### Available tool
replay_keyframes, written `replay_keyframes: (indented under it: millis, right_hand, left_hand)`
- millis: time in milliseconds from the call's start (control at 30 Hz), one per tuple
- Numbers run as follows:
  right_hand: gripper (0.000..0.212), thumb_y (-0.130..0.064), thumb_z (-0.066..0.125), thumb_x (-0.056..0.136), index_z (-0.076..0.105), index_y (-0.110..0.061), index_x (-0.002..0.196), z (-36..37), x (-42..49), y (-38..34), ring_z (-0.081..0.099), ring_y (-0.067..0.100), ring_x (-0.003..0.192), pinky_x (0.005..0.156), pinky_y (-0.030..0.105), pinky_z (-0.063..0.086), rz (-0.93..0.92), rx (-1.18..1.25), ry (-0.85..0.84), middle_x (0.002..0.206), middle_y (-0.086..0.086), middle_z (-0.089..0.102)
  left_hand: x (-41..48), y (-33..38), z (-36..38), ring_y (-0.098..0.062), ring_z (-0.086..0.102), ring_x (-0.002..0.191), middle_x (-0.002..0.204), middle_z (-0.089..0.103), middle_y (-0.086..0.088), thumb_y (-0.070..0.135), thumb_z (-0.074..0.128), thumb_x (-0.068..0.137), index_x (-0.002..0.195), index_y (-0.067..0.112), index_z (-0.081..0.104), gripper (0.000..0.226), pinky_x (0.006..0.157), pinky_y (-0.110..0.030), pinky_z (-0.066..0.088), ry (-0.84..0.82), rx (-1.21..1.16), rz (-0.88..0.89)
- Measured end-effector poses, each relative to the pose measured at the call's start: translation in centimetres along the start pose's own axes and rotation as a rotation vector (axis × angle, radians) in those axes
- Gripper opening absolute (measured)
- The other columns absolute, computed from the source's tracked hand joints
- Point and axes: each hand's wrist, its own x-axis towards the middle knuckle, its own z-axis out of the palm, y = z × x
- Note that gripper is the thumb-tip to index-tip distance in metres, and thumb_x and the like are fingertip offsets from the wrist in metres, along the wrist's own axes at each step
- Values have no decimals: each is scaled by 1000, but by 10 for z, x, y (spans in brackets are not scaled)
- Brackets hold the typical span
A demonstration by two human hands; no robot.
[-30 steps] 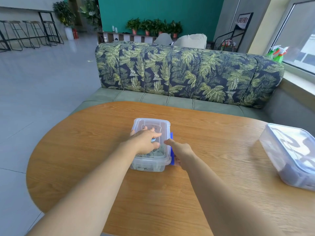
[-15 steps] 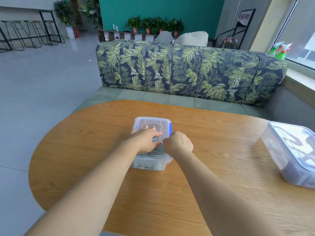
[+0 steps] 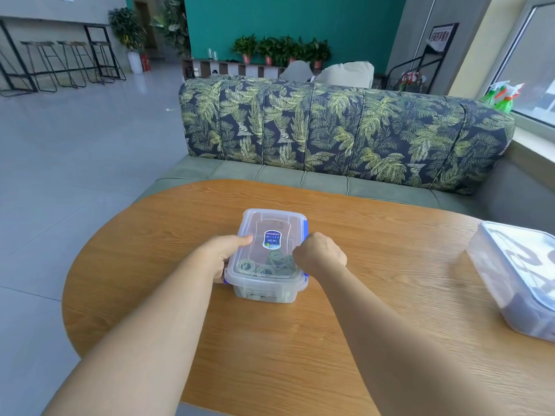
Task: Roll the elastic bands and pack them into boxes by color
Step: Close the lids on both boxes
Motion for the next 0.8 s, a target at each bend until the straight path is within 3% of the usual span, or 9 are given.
replay_keyframes:
  millis: [133,233,300,433,533,667,733,800]
  right_hand:
    - [9,-12,44,91,53,-16,90,0,0,0,56,22,85,74,29,41,0,-9,0,87,0,56]
    - [10,-12,44,91,53,-16,91,-1,1,0,55,23,85,74,29,41,-1,-9,-6,87,0,56]
    - [9,-13,44,91,52,-16,90,-1,1,-1,55,23,84,74,29,40,0,-8,-11,87,0,56]
    - [12,-12,45,90,51,-15,80,0,3,-1,56,22,82,72,28,41,15,-1,-16,72,-2,53]
    - [19,-12,45,90,47,-16,72,-1,3,0,56,22,80,72,29,41,14,5,-16,70,-2,51]
    - [9,-12,44,91,52,-14,86,-1,0,1,56,23,84,73,29,42,-5,13,-8,84,0,57]
    - [8,-14,45,91,52,-16,90,-1,-1,3,56,23,85,74,28,42,-4,19,-1,90,1,58]
    - [8,-15,45,91,53,-16,89,-3,-1,10,56,23,85,75,28,43,7,31,8,91,1,59]
  left_hand:
    - [2,14,0,-31,62,104,118,61,-12,30,85,74,120,-3,52,65,88,-38,51,210,161,187]
    - [-4,22,5,-27,56,84,94,54,-8,31,78,81,90,5,48,41,76,-33,48,321,382,249]
    - [-1,19,6,-27,54,80,86,51,-6,32,75,84,75,5,42,44,73,-32,46,332,419,252]
    - [0,16,8,-29,60,83,94,63,-9,38,68,88,86,10,52,33,69,-31,45,387,500,285]
    - [-1,17,11,-30,61,84,92,60,-7,39,64,90,86,11,52,31,67,-30,43,418,570,307]
    - [2,12,10,-32,66,86,97,68,-13,42,65,89,98,4,64,38,61,-30,42,412,539,303]
    - [3,9,11,-29,64,75,84,67,-11,41,66,88,85,5,64,36,54,-28,37,418,499,315]
    - [5,6,18,-25,52,61,67,55,-5,39,68,87,64,11,49,40,53,-28,34,427,458,319]
